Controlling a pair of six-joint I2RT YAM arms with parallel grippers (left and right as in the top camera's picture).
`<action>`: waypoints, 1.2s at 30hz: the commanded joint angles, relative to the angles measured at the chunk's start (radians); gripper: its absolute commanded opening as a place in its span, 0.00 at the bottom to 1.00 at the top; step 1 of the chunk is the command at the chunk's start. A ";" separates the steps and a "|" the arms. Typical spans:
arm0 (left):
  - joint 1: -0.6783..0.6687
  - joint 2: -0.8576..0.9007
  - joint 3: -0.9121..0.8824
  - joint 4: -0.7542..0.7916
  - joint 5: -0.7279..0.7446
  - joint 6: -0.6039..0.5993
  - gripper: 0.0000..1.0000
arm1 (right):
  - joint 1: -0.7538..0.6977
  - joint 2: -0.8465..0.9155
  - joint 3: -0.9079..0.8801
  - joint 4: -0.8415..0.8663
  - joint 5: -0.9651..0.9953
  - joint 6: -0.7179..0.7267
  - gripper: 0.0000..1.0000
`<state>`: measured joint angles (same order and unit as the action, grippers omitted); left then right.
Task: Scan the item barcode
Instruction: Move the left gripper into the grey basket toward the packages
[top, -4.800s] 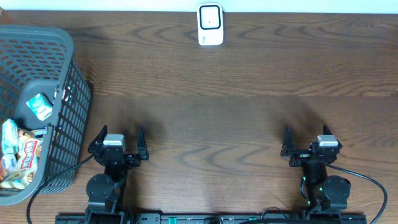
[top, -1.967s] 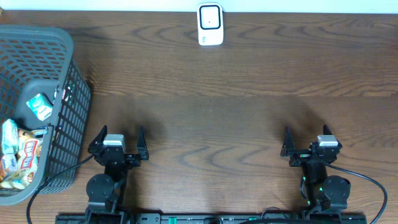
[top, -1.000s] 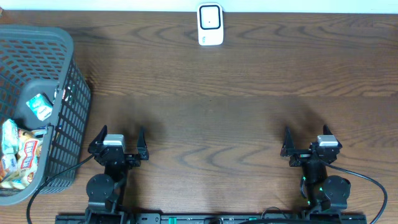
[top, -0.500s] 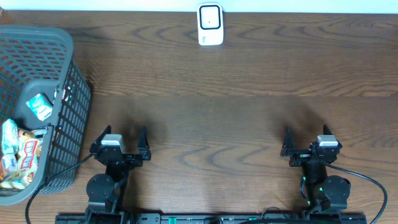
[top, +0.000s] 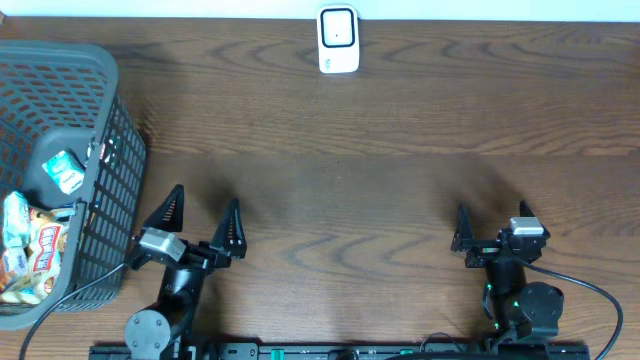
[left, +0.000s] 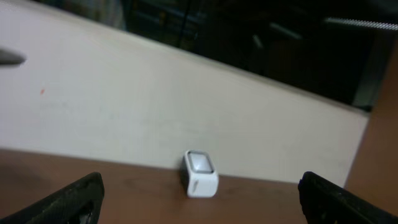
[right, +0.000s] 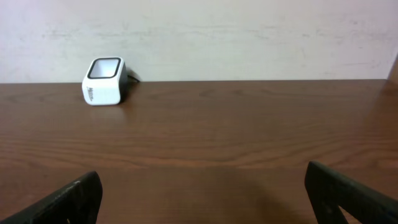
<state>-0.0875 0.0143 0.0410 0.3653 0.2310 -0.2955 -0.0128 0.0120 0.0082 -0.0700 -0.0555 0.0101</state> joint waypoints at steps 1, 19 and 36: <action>0.003 0.037 0.124 0.011 0.026 -0.016 0.97 | 0.000 -0.005 -0.002 -0.002 0.000 -0.011 0.99; 0.004 0.870 1.126 -0.715 0.097 0.266 0.98 | 0.000 -0.005 -0.002 -0.002 0.000 -0.011 0.99; 0.396 1.504 2.084 -1.520 -0.113 0.351 0.97 | 0.000 -0.005 -0.002 -0.002 0.000 -0.011 0.99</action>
<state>0.1806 1.4734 2.0956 -1.1156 0.1497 0.0357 -0.0128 0.0120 0.0078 -0.0692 -0.0555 0.0101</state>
